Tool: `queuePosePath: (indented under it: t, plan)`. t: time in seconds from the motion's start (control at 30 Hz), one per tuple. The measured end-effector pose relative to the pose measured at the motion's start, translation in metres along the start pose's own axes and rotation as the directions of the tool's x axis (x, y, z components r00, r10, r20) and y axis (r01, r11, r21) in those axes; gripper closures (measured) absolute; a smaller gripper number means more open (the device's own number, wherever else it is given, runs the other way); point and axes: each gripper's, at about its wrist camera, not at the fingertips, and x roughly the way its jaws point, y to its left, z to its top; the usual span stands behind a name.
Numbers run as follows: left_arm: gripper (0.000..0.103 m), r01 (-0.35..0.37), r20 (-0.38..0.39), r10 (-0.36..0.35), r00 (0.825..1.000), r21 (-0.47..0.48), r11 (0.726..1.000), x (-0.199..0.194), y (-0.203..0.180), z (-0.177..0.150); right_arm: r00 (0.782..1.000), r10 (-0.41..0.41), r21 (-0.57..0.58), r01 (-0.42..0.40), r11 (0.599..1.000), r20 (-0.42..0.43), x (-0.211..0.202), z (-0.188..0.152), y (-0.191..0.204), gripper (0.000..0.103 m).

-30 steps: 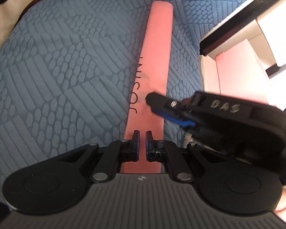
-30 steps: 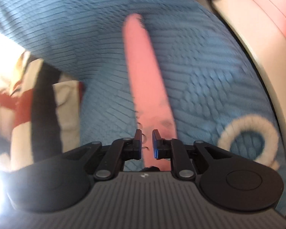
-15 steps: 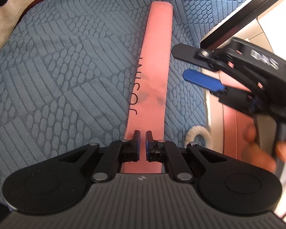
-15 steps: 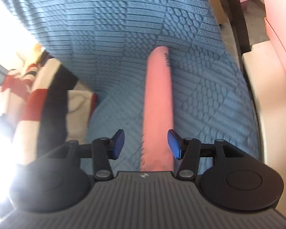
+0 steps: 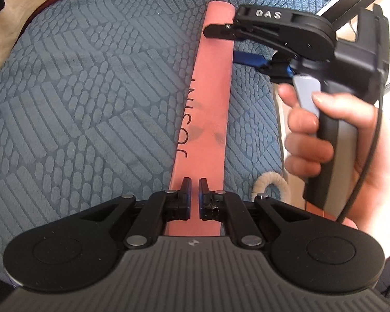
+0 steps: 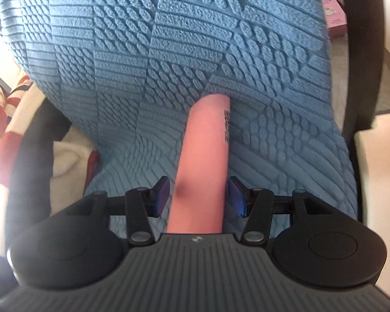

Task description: Organize objects

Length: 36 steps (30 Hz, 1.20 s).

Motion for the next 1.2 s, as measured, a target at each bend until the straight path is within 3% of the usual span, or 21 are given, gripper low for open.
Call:
queuePosePath:
  t: [0.17, 0.3, 0.4, 0.6, 0.7, 0.93, 1.2]
  plan:
    - [0.096, 0.007, -0.001, -0.007, 1.0, -0.009, 1.0, -0.002, 0.001, 0.0, 1.0, -0.009, 0.039, 0.009, 0.999, 0.012, 0.01, 0.004, -0.007, 0.05]
    - [0.096, 0.011, 0.002, -0.011, 1.0, -0.015, 1.0, -0.003, 0.006, -0.004, 0.998, 0.067, 0.09, -0.066, 0.994, -0.006, 0.012, 0.004, -0.014, 0.05]
    - [0.096, 0.009, 0.005, -0.009, 1.0, -0.015, 1.0, -0.002, 0.005, -0.007, 0.971, 0.223, 0.151, -0.209, 0.966, -0.082, 0.016, 0.001, -0.019, 0.05]
    - [0.096, 0.009, 0.01, -0.009, 1.0, -0.019, 1.0, -0.001, 0.006, -0.008, 0.926, 0.347, 0.103, -0.334, 0.937, -0.148, 0.008, -0.012, -0.003, 0.051]
    - [0.096, 0.005, 0.013, -0.005, 1.0, -0.014, 1.0, 0.0, 0.005, -0.009, 0.937, 0.302, 0.041, -0.299, 0.953, -0.176, 0.005, -0.017, 0.005, 0.058]
    - [0.096, 0.004, 0.021, -0.004, 1.0, -0.015, 1.0, 0.003, 0.002, -0.011, 0.953, 0.244, -0.057, -0.258, 0.965, -0.182, -0.003, -0.022, 0.016, 0.091]
    - [0.096, 0.01, 0.023, -0.01, 1.0, -0.023, 1.0, 0.004, 0.003, -0.012, 0.976, 0.167, -0.175, -0.191, 0.966, -0.139, -0.059, -0.04, 0.008, 0.093]
